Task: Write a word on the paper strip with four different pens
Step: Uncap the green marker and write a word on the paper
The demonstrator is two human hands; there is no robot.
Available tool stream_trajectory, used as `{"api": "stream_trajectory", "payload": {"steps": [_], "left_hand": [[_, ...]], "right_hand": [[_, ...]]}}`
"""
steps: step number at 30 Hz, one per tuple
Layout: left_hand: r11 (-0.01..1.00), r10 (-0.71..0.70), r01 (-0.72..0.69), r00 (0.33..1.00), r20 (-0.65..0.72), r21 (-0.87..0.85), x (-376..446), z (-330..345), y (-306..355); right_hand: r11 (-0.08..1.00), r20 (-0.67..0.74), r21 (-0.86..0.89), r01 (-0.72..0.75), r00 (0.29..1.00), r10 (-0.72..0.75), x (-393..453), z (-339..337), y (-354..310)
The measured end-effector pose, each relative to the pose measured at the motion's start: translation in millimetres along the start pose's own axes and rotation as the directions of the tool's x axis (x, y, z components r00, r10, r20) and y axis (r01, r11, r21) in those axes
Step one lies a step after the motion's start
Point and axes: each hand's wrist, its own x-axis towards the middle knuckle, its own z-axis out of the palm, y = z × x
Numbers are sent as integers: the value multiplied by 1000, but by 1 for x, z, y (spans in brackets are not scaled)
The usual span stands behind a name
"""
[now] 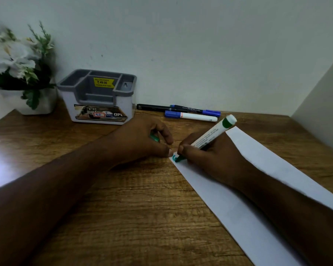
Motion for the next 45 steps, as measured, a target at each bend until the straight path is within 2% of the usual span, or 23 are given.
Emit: {"api": "stream_trajectory", "payload": {"steps": [1,3,5,7,13,18,28,30,32,34,36,38,40,43,45], "left_hand": [[1000,-3,3,1000,1,3,0,0,0],[1000,-20,20,1000,-4,11,0,0,0],[999,-36,36,999,-7,14,0,1,-1],[999,-36,36,999,-1,20,0,1,0],[999,-29,29,1000,3,42,0,0,1],[998,-32,32,999,3,46,1,1,1],[999,-39,39,999,-15,37,2,2,1],[999,-36,37,999,-16,34,2,2,0],[999,-33,33,999,0,-7,1,2,-1],[997,-29,29,1000,-2,-66,-2,1,-1],[988,-35,23,996,-76,-156,-4,1,4],[921,-114,48,982,-151,-387,-3,4,10],[755,-209,98,973,-97,-649,-1,8,18],[588,-204,128,979,7,-799,-3,16,23],[500,-173,108,985,23,-859,-6,19,23]], "right_hand": [[1000,-4,-24,10,1000,-10,-1,1,-1],[998,-131,-57,-25,991,17,0,-1,2],[991,-295,-59,-123,950,100,5,-5,7],[978,-361,-10,-209,913,191,8,-7,11],[948,-311,195,-252,901,304,9,-7,13],[956,-208,156,-247,938,277,7,-6,12],[976,-148,57,-209,965,216,10,-5,12],[946,-115,209,-247,955,275,13,-8,12],[865,-91,441,-240,947,309,15,-13,12],[774,-85,598,-209,943,321,16,-18,13],[699,-91,691,-183,938,335,15,-20,14],[657,-114,736,-162,928,356,16,-21,15],[638,-120,755,-149,926,359,15,-21,14],[635,-124,762,-129,932,339,14,-22,15],[652,-129,750,-113,941,312,13,-21,15]]}}
